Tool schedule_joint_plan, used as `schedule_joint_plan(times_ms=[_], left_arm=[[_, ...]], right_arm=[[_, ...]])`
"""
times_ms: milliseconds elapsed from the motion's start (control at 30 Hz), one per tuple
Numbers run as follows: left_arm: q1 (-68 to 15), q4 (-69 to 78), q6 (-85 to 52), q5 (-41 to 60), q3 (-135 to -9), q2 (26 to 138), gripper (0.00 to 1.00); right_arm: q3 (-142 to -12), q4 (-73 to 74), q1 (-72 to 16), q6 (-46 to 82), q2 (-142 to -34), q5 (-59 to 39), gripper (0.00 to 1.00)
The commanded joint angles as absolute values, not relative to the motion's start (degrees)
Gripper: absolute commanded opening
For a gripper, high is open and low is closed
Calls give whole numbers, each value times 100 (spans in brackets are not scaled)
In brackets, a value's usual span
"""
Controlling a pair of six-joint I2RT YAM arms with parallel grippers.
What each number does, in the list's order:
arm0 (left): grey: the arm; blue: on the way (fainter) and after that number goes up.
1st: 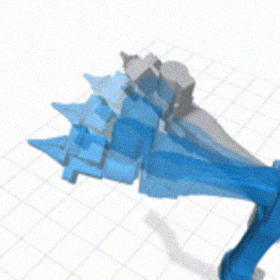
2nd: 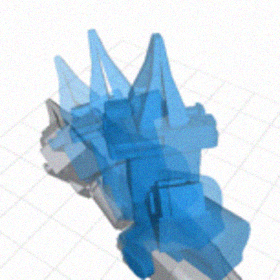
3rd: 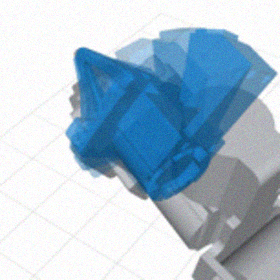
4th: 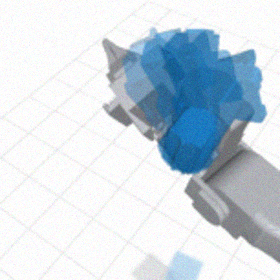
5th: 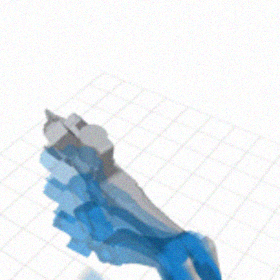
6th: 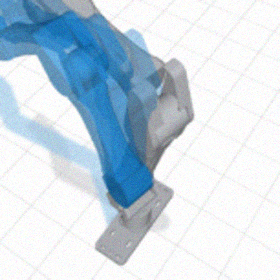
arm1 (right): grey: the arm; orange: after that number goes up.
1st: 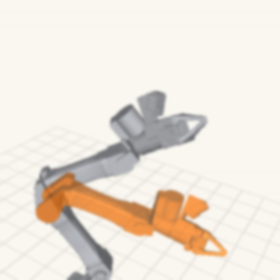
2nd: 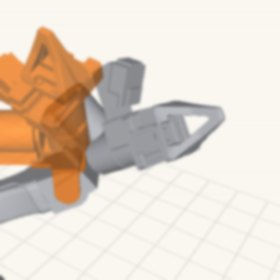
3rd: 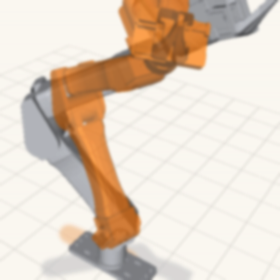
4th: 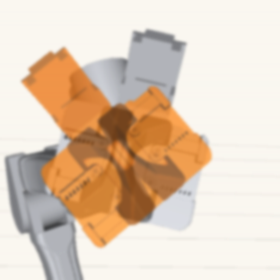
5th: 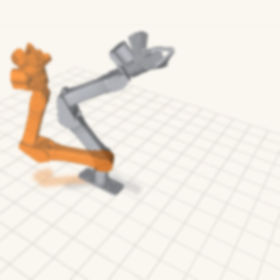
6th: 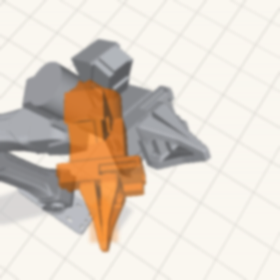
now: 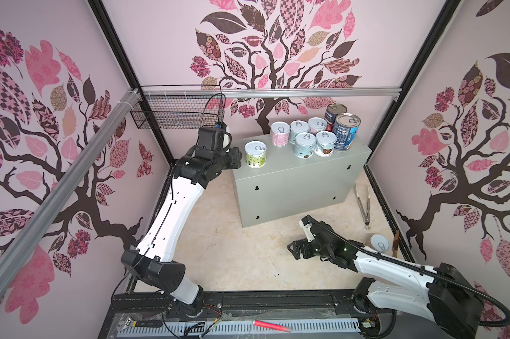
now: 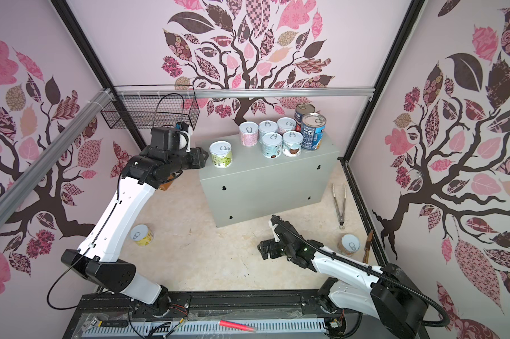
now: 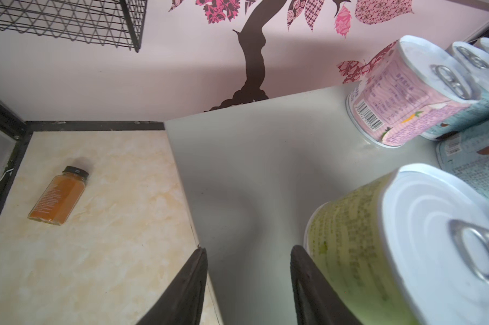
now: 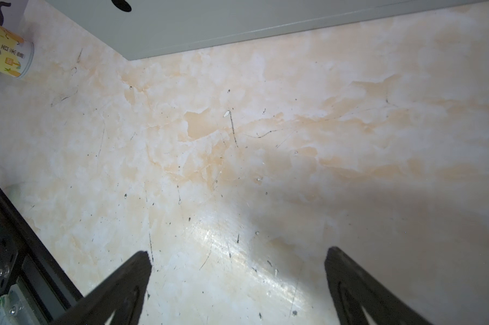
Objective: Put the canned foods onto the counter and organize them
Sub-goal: 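Push the green can toward the others with left gripper while right gripper turns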
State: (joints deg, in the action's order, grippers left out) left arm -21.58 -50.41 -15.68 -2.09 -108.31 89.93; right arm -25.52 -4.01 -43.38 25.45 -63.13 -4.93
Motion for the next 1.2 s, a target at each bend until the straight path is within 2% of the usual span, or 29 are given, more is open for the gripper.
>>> schedule_joint_plan(times_ms=[0, 500, 1167], left_arm=[[-2424, -4869, -1556, -424, -11010, 9120, 51], [-2951, -4578, -1907, -917, -10992, 9443, 50], [-3371, -4763, -2239, -1721, -11944, 10419, 50]], right_arm=[[-2524, -361, -4353, 2488, -6220, -533, 100], [-2310, -297, -4358, 2488, -6161, -545, 100], [-2208, -369, -4354, 2496, -5916, -484, 100]])
